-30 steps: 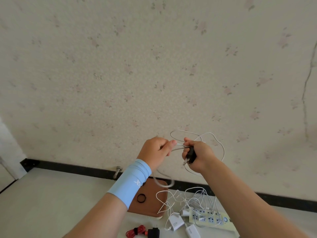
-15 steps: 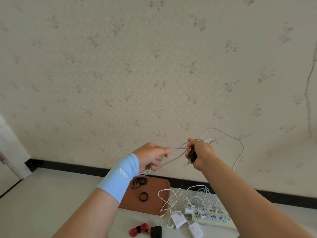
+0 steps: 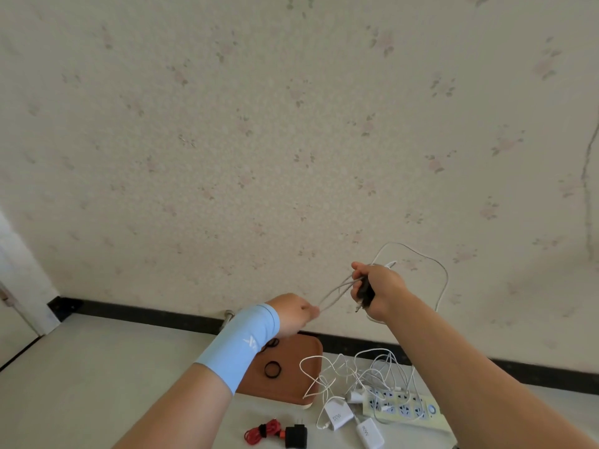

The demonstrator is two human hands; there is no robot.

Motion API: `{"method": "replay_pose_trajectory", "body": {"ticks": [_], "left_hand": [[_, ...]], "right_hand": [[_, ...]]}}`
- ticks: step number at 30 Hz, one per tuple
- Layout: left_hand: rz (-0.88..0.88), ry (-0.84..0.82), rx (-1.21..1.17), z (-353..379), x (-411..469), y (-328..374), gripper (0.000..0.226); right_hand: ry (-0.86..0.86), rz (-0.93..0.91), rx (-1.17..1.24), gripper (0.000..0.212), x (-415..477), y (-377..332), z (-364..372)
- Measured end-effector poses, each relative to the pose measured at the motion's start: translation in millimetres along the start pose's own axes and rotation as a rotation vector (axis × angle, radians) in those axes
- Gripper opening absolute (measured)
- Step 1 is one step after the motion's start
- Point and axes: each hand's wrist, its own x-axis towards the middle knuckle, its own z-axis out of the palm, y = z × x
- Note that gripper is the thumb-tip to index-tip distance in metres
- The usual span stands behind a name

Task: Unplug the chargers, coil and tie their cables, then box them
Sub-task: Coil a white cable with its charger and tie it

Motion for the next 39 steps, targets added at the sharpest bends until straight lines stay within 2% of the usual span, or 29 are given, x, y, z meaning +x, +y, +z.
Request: {"method": "replay_pose_trajectory", "body": {"ticks": [5,7,10,11,13,16,19,21,25,27,31,34,37,39], "left_hand": [[0.055,-0.113,0.143,12,-1,14,0.033],[0.082,-0.164,0.077,15,-1,14,0.032],[0.123,-0.214,-0.051,17,-3,16,0.030],[0.108,-0.208,-0.181,18,-2,16,0.029],[0.054,-0.179,-0.600,19,-2,15,0.024],[-0.007,-0.071,-1.173,13,3,16,0.023],[-0.084,0.088,-1.549,4,10,17,0.024],[-0.108,0.156,-1.693,2,13,16,0.024],[-0.106,0.251,-1.740,4,13,13,0.022],[-0.070,0.276,-1.749,3,11,15,0.018],[-0.022,0.264,-1.726,2,12,19,0.015],[-0.003,0.247,-1.766,4,12,21,0.013],[0.045,0.247,-1.685,0,10,19,0.012],[0.035,0.256,-1.613,-4,10,14,0.016]], "right_hand": [[-0.100,0.023,-0.082,0.016,-2,1,0],[-0.130,0.025,-0.119,0.015,-4,0,-1],[-0.150,0.030,-0.261,0.030,-5,0,-7],[-0.154,0.030,-0.320,0.037,-5,0,-8],[-0.149,0.029,-0.429,0.046,-5,0,-9],[-0.161,0.078,-0.519,0.049,-6,-1,-10],[-0.254,0.117,-0.646,0.045,-12,1,-10],[-0.324,0.087,-0.742,0.043,-19,5,-7],[-0.512,-0.006,-0.771,0.035,-37,10,5],[-0.574,-0.020,-0.812,0.038,-45,11,8],[-0.557,-0.080,-0.901,0.040,-50,22,12],[-0.509,-0.087,-0.898,0.022,-46,26,13],[-0.481,-0.033,-0.940,0.016,-45,20,11],[-0.556,0.030,-0.973,0.018,-45,13,8]]}}
